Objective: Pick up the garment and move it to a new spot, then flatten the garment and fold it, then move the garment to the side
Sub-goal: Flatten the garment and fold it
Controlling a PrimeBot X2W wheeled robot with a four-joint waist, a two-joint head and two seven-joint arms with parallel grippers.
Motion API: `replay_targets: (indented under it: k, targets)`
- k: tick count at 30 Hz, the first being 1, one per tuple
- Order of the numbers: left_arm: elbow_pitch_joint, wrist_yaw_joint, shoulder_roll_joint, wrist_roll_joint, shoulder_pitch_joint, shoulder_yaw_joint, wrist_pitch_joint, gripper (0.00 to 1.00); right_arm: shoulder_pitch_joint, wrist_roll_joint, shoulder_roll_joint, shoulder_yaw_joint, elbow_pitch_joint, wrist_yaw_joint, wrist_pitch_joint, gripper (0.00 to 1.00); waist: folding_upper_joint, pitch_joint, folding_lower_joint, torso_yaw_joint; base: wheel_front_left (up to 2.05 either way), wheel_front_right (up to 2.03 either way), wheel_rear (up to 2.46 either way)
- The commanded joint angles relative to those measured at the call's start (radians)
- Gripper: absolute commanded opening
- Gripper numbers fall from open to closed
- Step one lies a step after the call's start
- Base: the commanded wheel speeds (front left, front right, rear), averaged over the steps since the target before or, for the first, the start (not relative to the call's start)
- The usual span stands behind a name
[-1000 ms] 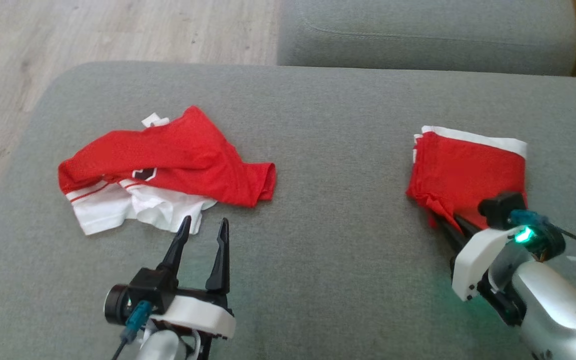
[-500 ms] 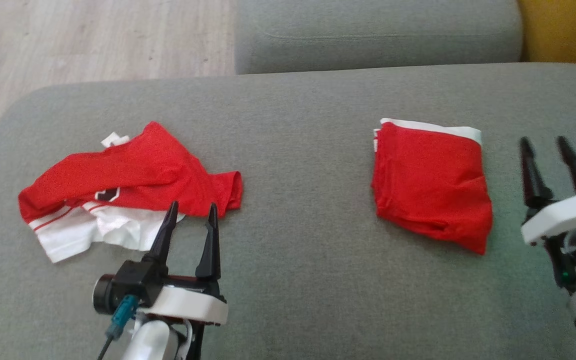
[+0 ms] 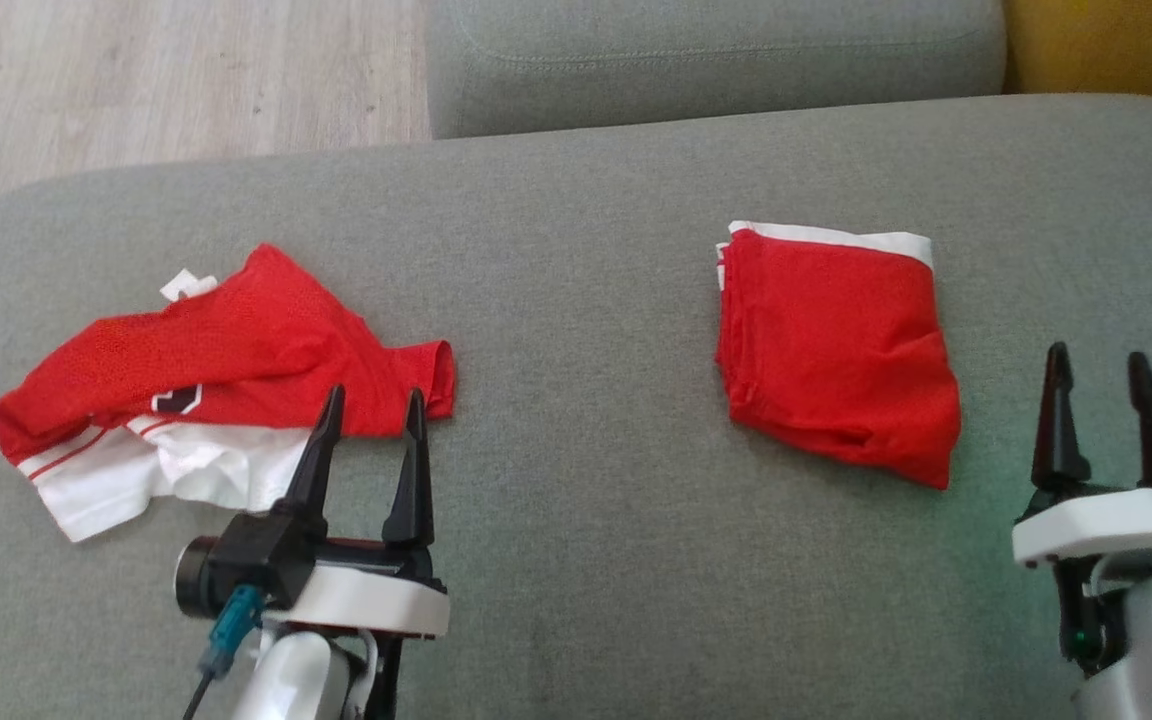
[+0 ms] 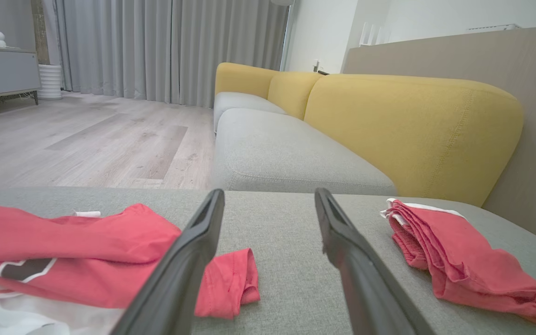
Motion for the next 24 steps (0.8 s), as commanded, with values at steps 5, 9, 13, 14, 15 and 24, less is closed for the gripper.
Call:
replay_targets:
  k: [5,9,13,14,15,24]
  targets:
    - [-0.036,-0.008,0.004,0.001,-0.035,0.014,-0.010,1.00,-0.040,-0.047,0.017,-0.010,-0.099,-0.002,0.030,0.96,0.0000,0.038,0.0000,0.028,0.00,0.00,0.00]
    - [-0.033,-0.010,0.004,0.001,-0.051,0.009,-0.010,1.00,-0.081,-0.070,0.021,-0.022,-0.115,-0.002,0.058,0.00,0.0000,0.071,0.0000,0.057,0.00,0.00,0.00]
    - [-0.032,-0.013,0.004,0.002,-0.069,0.006,-0.010,1.00,-0.143,-0.102,0.022,-0.040,-0.090,-0.002,0.089,0.00,0.0000,0.108,0.0000,0.090,0.00,0.00,0.00]
    - [-0.032,-0.013,0.004,0.001,-0.074,0.006,-0.010,1.00,-0.160,-0.110,0.023,-0.049,-0.075,-0.002,0.098,0.00,0.0000,0.118,0.0000,0.098,0.00,0.00,0.00]
    - [-0.031,-0.013,0.004,0.001,-0.078,0.005,-0.010,1.00,-0.178,-0.119,0.024,-0.054,-0.057,-0.002,0.108,0.00,0.0000,0.126,0.0000,0.106,0.00,0.00,0.00]
    - [-0.028,-0.018,0.004,-0.002,-0.110,-0.008,-0.010,1.00,-0.340,-0.204,0.036,-0.104,0.196,-0.002,0.145,0.00,0.0000,0.194,0.0000,0.156,0.00,0.00,0.00]
